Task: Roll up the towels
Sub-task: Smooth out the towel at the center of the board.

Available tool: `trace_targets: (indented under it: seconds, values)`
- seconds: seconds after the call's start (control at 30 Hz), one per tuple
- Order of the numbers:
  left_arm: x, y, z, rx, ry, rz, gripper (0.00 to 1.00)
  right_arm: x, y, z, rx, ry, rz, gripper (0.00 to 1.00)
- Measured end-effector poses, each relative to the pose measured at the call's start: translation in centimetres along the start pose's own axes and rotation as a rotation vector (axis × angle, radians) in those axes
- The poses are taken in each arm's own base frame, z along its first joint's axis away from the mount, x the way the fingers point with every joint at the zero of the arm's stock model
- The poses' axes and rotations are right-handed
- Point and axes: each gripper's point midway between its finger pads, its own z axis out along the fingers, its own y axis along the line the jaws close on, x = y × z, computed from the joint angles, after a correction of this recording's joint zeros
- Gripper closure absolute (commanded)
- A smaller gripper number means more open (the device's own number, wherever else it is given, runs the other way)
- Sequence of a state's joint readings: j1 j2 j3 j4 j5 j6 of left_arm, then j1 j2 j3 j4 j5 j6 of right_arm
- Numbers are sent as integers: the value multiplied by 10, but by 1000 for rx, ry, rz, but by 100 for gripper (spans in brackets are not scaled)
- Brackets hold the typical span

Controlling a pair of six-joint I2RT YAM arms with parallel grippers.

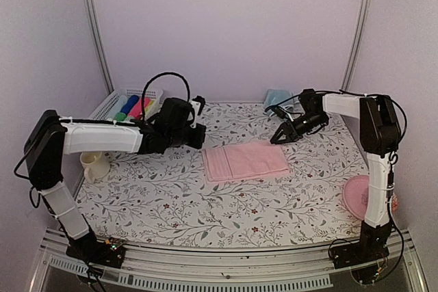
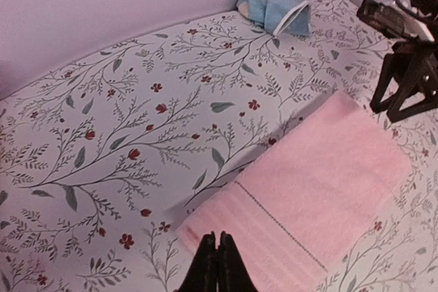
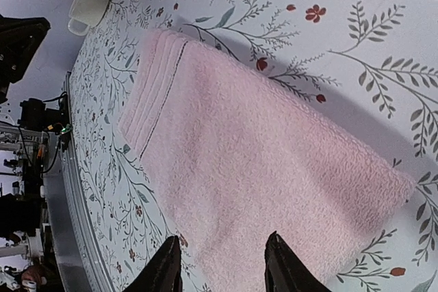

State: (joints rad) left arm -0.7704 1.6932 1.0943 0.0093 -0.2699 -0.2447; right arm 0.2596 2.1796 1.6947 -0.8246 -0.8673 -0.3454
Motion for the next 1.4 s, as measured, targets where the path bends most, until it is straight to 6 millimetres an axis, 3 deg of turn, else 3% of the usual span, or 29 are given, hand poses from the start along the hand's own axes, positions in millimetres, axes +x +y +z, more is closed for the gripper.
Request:
trace_targets:
  seconds: [0.1,0.17,0.33,0.47,0.7,0.87,1.17,1.4]
  values:
    - [-17,-31,27,118,-14,-21,100,5,-12,-3,8,-11,30,59]
    - [-14,-48,46,181,9,-25,100,-1,-17,-6,14,-37,24,59]
    - [21,-71,85,268,115,-39,100,-15,-30,-4,8,-76,29,58]
    - [53,-69,99,278,203,-64,100,-16,-38,2,1,-80,50,58]
    - [72,-52,105,247,255,-112,100,-13,-53,15,-3,-74,93,58]
    - [97,-37,105,213,304,-134,100,-3,-71,31,-2,-59,148,58]
    - [101,-29,99,208,274,-153,100,-4,-76,29,29,-63,181,58]
    - [99,-21,87,181,282,-144,71,-10,-74,14,77,-76,163,55]
